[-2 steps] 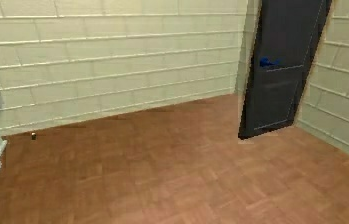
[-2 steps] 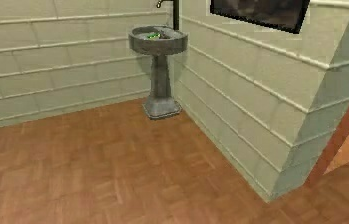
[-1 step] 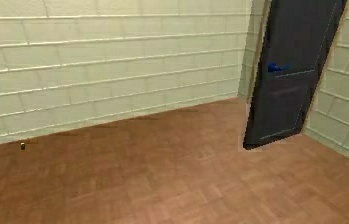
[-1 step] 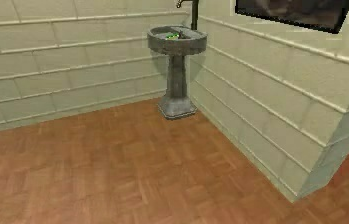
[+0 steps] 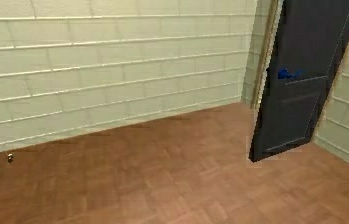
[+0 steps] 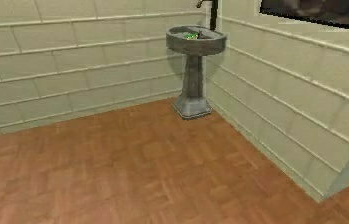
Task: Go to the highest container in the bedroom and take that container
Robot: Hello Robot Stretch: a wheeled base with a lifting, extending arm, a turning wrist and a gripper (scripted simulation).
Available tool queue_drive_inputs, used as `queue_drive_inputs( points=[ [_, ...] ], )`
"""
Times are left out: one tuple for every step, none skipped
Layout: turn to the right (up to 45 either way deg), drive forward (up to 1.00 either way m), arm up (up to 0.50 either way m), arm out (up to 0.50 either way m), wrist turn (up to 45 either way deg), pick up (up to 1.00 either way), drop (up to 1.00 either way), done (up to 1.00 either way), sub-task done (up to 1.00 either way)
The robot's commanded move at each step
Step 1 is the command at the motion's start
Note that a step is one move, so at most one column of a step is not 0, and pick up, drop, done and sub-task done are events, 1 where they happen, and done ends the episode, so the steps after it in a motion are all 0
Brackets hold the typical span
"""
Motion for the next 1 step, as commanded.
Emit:
queue_drive_inputs(
  points=[
    [6.0, 0.0, 0.0, 0.0, 0.0, 0.0, 0.0, 0.0, 0.0]
  ],
)
